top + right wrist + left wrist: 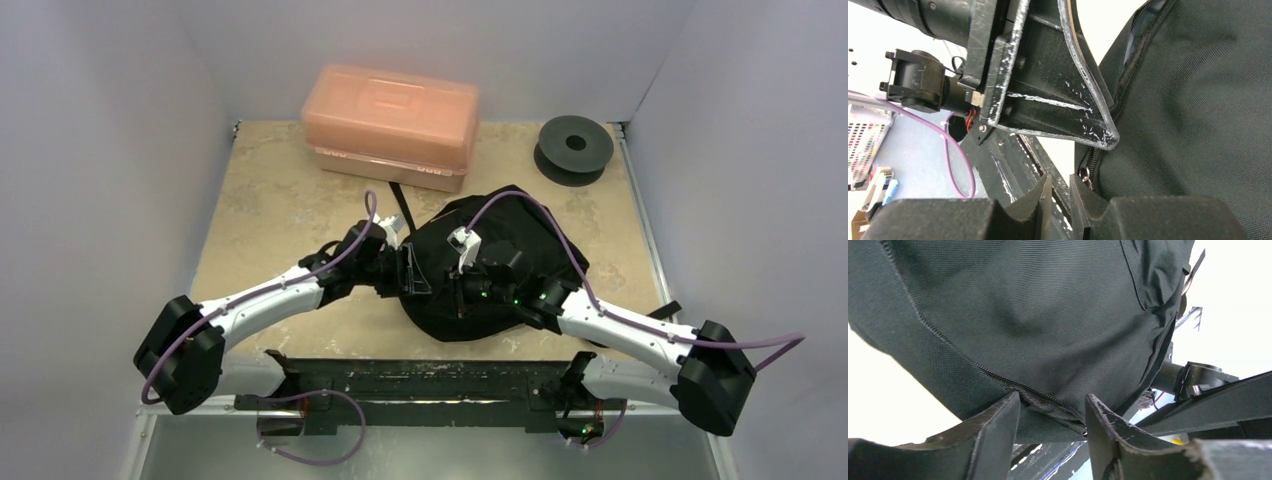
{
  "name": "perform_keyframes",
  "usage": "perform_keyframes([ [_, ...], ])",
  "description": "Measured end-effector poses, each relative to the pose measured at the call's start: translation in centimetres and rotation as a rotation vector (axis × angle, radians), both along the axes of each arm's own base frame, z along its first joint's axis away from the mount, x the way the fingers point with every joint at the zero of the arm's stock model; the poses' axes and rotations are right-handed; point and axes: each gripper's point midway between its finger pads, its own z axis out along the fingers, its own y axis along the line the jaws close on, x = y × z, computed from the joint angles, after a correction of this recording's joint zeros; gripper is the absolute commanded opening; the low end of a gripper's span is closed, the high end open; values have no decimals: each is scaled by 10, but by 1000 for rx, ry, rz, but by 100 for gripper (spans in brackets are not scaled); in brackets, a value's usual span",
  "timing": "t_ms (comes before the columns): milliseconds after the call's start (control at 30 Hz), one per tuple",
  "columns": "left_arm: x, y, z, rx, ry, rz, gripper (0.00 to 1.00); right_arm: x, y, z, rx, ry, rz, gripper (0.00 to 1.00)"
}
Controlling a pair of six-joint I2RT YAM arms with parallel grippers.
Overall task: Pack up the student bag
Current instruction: Zip the student bag at the center of the board.
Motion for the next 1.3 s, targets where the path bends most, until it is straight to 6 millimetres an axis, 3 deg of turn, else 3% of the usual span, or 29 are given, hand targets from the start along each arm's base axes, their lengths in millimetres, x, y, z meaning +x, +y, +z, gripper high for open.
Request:
perform_keyframes([
  [167,-1,-8,-4,-20,8,-42,61,-1,-3,-12,-17,10,-6,19],
  [367,-11,-25,-1,-123,17,-160,56,-1,-5,-20,-22,11,-19,14],
  [567,-23,-31,16,-235,-10,-241,56,-8,-13,-12,9,-9,-22,26],
  [700,-30,-32,41,-301,-45,-272,56,-4,-18,2,44,-59,-57,37],
  [833,-33,-30,54,-330,-66,-279,56,-2,-18,12,70,-84,-65,39],
  [1067,-34,-27,47,-306,-41,-266,57,-2,-18,3,43,-78,-60,48],
  [1200,-33,-25,43,-287,-34,-247,57,1,-20,-2,19,-93,-63,47],
  [1300,-29,-22,37,-250,-31,-222,56,5,-20,-12,-16,-97,-61,41],
])
